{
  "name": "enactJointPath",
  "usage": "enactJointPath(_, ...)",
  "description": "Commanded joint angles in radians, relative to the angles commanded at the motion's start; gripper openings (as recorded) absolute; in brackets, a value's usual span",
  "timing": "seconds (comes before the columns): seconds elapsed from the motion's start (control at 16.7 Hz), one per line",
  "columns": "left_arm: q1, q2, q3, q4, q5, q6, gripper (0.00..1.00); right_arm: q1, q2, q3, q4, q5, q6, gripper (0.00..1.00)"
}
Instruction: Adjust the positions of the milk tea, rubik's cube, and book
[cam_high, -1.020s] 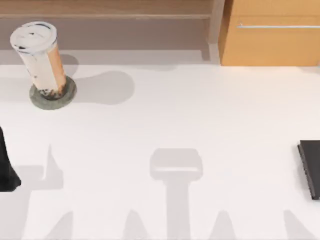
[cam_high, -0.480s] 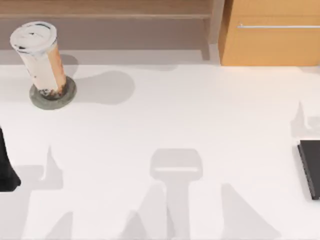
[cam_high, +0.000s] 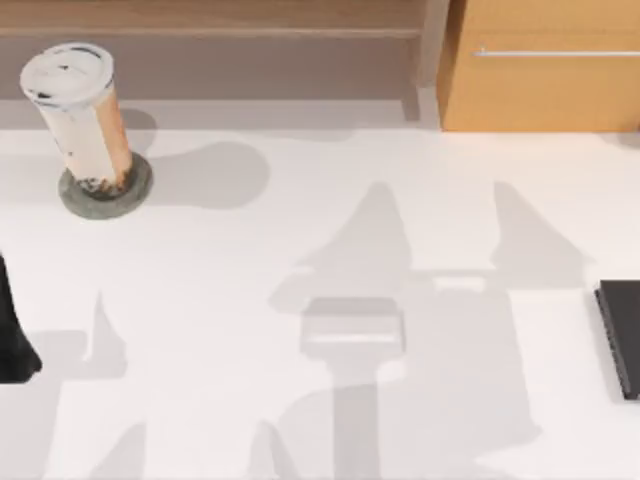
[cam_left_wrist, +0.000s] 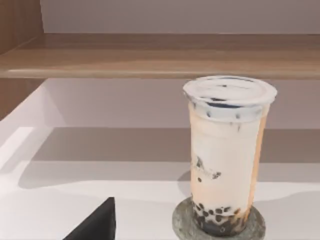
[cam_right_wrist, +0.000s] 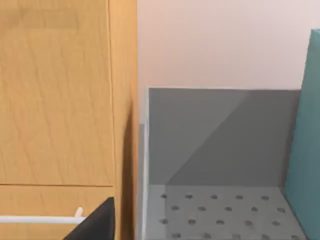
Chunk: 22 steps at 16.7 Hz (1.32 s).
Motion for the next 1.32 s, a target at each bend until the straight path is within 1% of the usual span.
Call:
enactJointPath(0.3,0.000,0.000,0.000,0.000,0.000,0.000,1.00,-0.097,0.397,0.278,0.108,-0.089,-0.001,1.00)
enactJointPath(0.54,0.000,0.000,0.000,0.000,0.000,0.000,1.00,-0.144,0.577,0.416,0.162,-0.132,-0.001,1.00)
enactJointPath(0.72,0.000,0.000,0.000,0.000,0.000,0.000,1.00,-0.157,0.621,0.453,0.178,-0.144,-0.002,1.00)
enactJointPath(1.32,0.000,0.000,0.000,0.000,0.000,0.000,1.00,-0.155,0.645,0.460,0.195,-0.141,-0.002,1.00)
